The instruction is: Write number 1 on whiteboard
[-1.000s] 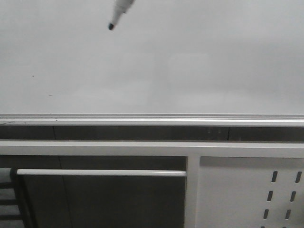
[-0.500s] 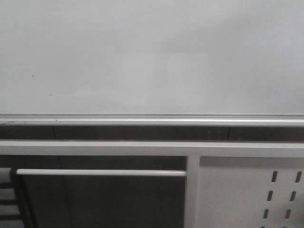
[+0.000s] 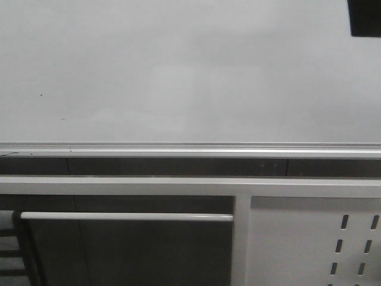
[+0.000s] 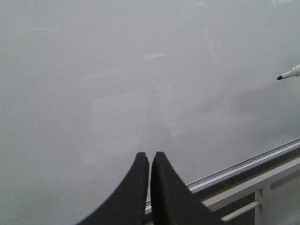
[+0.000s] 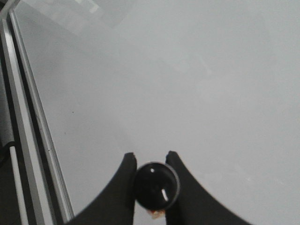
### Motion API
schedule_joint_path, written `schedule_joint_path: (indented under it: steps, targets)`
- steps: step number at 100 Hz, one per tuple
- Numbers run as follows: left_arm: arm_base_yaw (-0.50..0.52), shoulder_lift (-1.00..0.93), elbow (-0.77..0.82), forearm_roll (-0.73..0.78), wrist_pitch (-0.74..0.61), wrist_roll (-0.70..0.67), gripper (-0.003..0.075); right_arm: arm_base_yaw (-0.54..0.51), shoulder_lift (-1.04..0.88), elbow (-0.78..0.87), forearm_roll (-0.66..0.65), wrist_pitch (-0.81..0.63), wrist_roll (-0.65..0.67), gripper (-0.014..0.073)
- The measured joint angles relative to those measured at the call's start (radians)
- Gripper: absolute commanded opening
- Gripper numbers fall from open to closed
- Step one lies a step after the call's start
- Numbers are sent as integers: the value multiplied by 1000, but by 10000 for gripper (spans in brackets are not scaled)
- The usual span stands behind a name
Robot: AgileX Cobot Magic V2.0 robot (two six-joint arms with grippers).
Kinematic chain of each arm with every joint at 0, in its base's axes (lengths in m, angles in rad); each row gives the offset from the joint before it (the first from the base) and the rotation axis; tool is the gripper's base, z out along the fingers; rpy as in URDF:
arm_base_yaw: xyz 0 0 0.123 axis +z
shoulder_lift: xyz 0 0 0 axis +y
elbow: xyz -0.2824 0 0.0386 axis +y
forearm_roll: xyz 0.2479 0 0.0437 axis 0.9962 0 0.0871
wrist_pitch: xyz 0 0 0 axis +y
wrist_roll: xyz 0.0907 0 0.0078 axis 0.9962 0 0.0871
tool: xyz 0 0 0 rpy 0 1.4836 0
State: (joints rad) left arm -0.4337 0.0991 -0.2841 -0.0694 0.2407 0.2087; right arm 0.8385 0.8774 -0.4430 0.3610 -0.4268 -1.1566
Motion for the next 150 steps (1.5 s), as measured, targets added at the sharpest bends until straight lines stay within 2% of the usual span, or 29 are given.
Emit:
schedule_joint_path:
  steps: [26, 55, 96, 115, 150]
  targets:
    - [0, 0, 8, 0, -21, -1, -18, 0, 90, 0, -11, -37, 0, -49]
    - [0, 0, 11, 0, -22, -2, -18, 0, 227, 0, -19, -276, 0, -50]
    - [0, 0, 11, 0, -22, -2, -18, 0, 305, 0, -34, -368, -3, -50]
    - [0, 0, 11, 0, -23, -3, -18, 0, 335, 0, 8, -395, -60, -50]
    - [0, 0, 11, 0, -24, -3, -18, 2, 379, 0, 47, -441, -75, -50]
